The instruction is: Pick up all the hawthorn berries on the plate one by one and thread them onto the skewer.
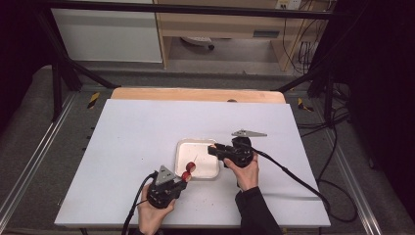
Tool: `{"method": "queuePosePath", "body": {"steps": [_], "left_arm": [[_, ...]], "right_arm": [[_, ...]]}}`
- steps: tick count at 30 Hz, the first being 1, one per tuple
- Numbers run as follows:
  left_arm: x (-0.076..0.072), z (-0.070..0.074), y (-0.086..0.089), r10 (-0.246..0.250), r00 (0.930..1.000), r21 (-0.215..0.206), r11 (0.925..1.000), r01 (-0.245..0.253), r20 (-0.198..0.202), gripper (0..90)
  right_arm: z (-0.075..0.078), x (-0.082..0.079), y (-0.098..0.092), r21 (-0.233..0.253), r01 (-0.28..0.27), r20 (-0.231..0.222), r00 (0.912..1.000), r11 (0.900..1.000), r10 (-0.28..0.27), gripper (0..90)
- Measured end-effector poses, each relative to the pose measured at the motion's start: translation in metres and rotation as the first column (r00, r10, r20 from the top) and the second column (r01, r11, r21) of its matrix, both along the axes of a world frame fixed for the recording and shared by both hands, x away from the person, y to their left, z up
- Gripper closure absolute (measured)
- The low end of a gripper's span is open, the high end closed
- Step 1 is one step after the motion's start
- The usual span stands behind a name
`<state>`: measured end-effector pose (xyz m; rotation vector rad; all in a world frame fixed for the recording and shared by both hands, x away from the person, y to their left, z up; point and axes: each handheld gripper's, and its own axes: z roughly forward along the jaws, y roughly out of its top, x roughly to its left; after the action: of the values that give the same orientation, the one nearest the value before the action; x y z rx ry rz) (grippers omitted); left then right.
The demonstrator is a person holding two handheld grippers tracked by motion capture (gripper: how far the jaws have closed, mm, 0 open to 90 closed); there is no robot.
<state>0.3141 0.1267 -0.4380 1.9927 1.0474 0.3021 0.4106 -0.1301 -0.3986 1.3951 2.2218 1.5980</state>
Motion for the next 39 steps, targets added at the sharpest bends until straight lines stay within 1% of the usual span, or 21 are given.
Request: {"method": "queuePosePath", "body": {"steps": [2,5,11,14,18,23,28,30,32,39], "left_arm": [[0.000,0.000,-0.004,-0.004,1.0000,0.000,1.0000,0.004,-0.005,88.1],[0.000,-0.001,-0.009,-0.009,0.9999,-0.005,0.9999,0.009,-0.009,88.2],[-0.001,0.000,-0.016,-0.009,0.9999,-0.021,0.9997,0.009,-0.009,88.1],[-0.001,0.000,-0.019,-0.005,0.9998,-0.043,0.9991,0.004,-0.020,88.1],[-0.001,0.001,-0.023,0.004,0.9998,-0.058,0.9983,-0.006,-0.021,88.1],[-0.002,0.003,-0.026,0.015,0.9996,-0.088,0.9960,-0.017,-0.024,88.1],[-0.002,0.004,-0.027,0.029,0.9993,-0.112,0.9931,-0.032,-0.025,88.1],[-0.002,0.005,-0.028,0.034,0.9991,-0.120,0.9922,-0.036,-0.025,88.1],[-0.002,0.005,-0.029,0.036,0.9989,-0.129,0.9909,-0.039,-0.029,88.1],[-0.001,0.005,-0.034,0.034,0.9988,-0.142,0.9892,-0.039,-0.036,88.1]], "right_arm": [[-0.001,-0.002,-0.002,0.020,0.008,0.001,1.0000,1.000,-0.008,61.5],[-0.002,-0.004,-0.003,0.035,0.012,0.011,0.9999,0.999,-0.012,61.6],[0.002,-0.007,-0.003,0.084,0.027,0.035,0.9989,0.996,-0.030,61.6],[0.003,-0.009,-0.003,0.107,0.034,0.053,0.9978,0.994,-0.039,61.6],[0.004,-0.011,-0.001,0.139,0.043,0.073,0.9959,0.989,-0.054,61.6],[0.004,-0.013,0.000,0.178,0.059,0.097,0.9923,0.982,-0.077,61.6],[0.003,-0.016,0.003,0.200,0.071,0.125,0.9874,0.977,-0.097,61.6],[0.002,-0.016,0.004,0.211,0.072,0.123,0.9874,0.975,-0.100,61.6],[0.000,-0.016,0.005,0.215,0.072,0.132,0.9861,0.974,-0.102,61.6],[-0.003,-0.018,0.007,0.235,0.070,0.138,0.9849,0.970,-0.104,61.6]]}}
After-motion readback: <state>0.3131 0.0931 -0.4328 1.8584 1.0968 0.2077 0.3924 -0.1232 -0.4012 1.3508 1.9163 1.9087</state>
